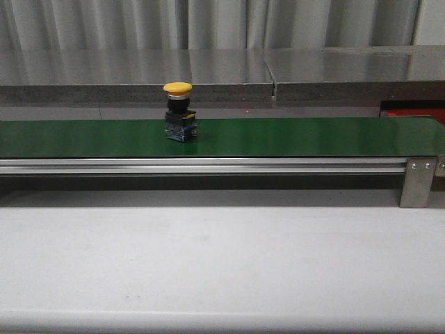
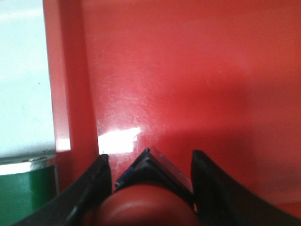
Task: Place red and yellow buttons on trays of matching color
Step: 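Carry the red button into the red tray and open the right gripper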
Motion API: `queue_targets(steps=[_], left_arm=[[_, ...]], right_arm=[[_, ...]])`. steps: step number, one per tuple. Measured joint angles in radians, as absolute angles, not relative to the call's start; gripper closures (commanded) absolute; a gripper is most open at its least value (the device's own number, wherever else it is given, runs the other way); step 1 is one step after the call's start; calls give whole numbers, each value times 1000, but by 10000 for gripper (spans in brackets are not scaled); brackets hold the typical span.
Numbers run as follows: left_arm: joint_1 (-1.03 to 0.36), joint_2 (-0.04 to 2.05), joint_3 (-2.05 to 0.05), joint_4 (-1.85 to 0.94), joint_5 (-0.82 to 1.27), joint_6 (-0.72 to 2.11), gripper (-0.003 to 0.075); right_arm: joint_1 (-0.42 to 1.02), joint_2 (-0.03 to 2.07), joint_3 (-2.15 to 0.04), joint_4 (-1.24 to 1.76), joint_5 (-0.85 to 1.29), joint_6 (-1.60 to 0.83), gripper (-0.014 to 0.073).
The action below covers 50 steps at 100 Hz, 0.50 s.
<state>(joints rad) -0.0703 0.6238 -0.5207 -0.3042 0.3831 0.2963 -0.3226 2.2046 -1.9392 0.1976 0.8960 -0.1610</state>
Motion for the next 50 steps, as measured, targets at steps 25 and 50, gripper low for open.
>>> queue_targets(steps=[25,50], left_arm=[[-70,624,-521,-304,383,296,739],[-70,624,-521,-304,382,296,739]], right_arm=[[-323,2260,-1939,215,881,-161,393],[-323,2263,-1940,217,877,-161,307]])
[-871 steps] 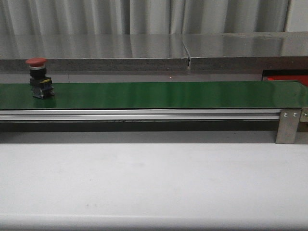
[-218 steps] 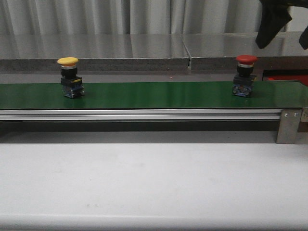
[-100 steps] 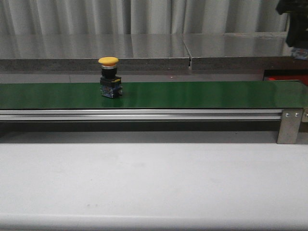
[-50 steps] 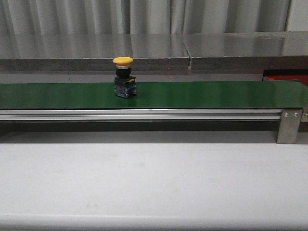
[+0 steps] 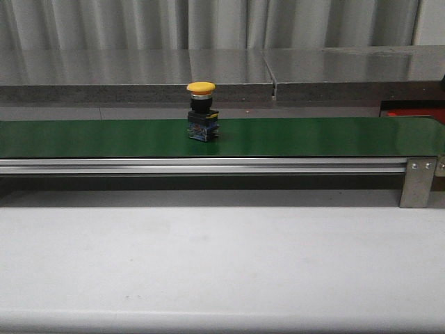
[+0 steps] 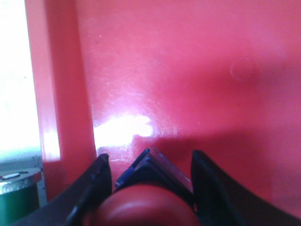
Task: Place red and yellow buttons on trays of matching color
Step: 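Carry the red button into the red tray and open the right gripper, then reach the right gripper to the yellow button on the belt and grasp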
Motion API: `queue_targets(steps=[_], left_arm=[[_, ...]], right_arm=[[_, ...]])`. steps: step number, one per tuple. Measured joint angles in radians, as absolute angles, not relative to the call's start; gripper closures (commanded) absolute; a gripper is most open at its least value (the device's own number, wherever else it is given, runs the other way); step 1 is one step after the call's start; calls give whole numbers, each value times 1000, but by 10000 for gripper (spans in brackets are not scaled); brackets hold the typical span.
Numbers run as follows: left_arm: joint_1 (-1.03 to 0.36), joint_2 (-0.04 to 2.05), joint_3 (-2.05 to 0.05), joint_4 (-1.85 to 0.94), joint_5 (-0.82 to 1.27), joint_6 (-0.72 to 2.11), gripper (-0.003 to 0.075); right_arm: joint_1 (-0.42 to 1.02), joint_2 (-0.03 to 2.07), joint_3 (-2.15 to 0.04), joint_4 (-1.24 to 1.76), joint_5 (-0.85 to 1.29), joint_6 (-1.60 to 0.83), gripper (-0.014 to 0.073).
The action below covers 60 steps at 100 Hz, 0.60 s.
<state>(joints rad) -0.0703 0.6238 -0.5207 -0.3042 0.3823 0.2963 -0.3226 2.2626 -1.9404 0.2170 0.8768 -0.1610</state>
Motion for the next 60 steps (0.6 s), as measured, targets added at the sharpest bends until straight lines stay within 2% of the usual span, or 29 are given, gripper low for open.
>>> queue_targets(steps=[15,30,39,60], left_arm=[[-70,624,-521,-304,382,296,739],[-70,624,-521,-304,382,296,739],[-70,624,-521,-304,382,296,739],[-70,624,-521,-304,381,296,739]], right_arm=[[-323,2276,-1941,219,875,-161,243],[-323,2281,-1941,219,875,-161,41],[-323,2281,-1944,220,873,-161,-29],[-323,2281,-1957,233,873,-162,-43]])
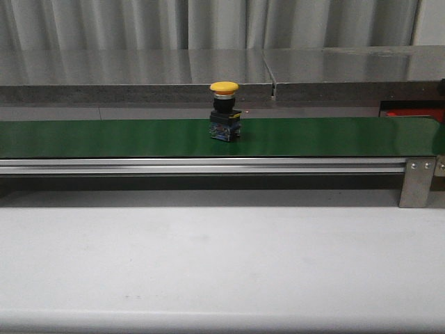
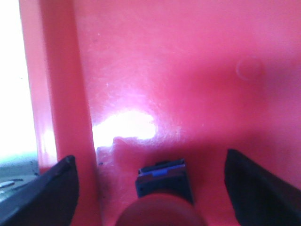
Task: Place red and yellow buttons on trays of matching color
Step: 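Reach the right gripper to the yellow button on the belt and grasp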
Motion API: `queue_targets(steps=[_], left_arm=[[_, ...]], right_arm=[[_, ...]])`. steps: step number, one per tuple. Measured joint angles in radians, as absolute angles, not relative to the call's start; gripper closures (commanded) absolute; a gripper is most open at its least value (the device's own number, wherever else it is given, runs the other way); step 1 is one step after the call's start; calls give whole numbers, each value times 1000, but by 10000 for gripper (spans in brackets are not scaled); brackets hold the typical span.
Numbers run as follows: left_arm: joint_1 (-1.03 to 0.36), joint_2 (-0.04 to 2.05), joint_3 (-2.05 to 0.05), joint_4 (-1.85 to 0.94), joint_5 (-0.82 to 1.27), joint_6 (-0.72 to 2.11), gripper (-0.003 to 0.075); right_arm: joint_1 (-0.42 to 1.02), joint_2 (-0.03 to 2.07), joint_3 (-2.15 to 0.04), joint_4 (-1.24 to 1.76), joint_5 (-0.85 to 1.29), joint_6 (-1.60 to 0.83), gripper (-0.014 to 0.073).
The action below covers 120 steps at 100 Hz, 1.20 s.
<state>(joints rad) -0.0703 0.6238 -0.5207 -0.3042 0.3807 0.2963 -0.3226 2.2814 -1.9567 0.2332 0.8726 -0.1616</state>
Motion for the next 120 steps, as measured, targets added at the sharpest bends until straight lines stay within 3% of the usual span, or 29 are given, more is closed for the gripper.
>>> queue_targets(steps=[48,91,120], left_arm=[[-70,624,-521,-304,381,296,739],[-70,624,-521,-304,381,296,739],[-70,624,-518,-304,381,296,739]], right_arm=[[-319,2040,-1969,276,1004,-221,-43],[-220,1682,-1585,336,992,-378,-43],[-52,1669,-1469,372,971,-433,-43]])
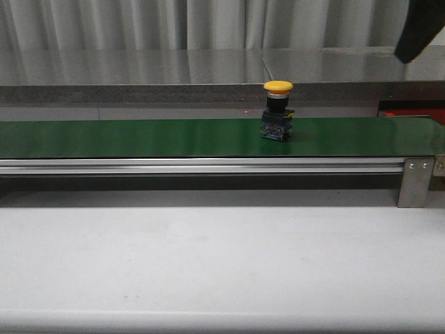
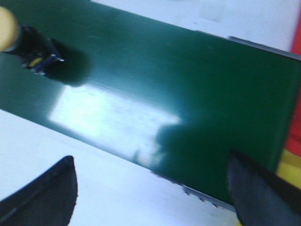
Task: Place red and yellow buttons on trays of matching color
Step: 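Reach the right gripper to the yellow button on the belt and grasp, then carry the yellow button into the yellow tray and open the right gripper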
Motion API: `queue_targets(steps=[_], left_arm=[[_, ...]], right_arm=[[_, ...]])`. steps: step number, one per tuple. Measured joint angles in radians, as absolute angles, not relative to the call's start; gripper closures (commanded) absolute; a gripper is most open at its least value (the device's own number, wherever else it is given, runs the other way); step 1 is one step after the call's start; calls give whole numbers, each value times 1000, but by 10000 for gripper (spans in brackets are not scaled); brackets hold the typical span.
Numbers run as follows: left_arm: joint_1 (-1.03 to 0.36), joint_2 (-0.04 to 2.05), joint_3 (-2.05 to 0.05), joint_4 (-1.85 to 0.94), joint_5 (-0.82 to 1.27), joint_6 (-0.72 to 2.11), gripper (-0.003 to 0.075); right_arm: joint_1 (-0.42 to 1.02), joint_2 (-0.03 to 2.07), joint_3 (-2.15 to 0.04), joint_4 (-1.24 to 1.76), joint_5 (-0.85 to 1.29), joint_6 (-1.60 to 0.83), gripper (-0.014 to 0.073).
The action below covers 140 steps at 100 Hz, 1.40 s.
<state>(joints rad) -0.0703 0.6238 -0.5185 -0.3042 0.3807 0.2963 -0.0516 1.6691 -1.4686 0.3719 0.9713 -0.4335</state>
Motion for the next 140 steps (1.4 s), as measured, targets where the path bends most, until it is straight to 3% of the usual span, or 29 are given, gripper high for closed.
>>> queue_targets(steps=[27,63,74,85,95,140], left_arm=[[-70,624,-518,-304,381,296,739],[-70,624,-518,-304,381,296,739],[-70,624,-518,-304,381,296,739],[-70,624,-518,-304,381,296,739],[-70,624,-518,-304,381,296,739],[-70,624,-518,-304,380,296,739]], right_arm=[[111,1751,-1490,378,880,-438,-43],[144,1929,-1675,388,874,-438,-38],[144,1970,-1701,388,874,-438,47],[144,1993,-1704,380,874,-431,237],[144,1998,-1704,374,875,-427,349],[95,1937,-1743,231,978,-265,368]])
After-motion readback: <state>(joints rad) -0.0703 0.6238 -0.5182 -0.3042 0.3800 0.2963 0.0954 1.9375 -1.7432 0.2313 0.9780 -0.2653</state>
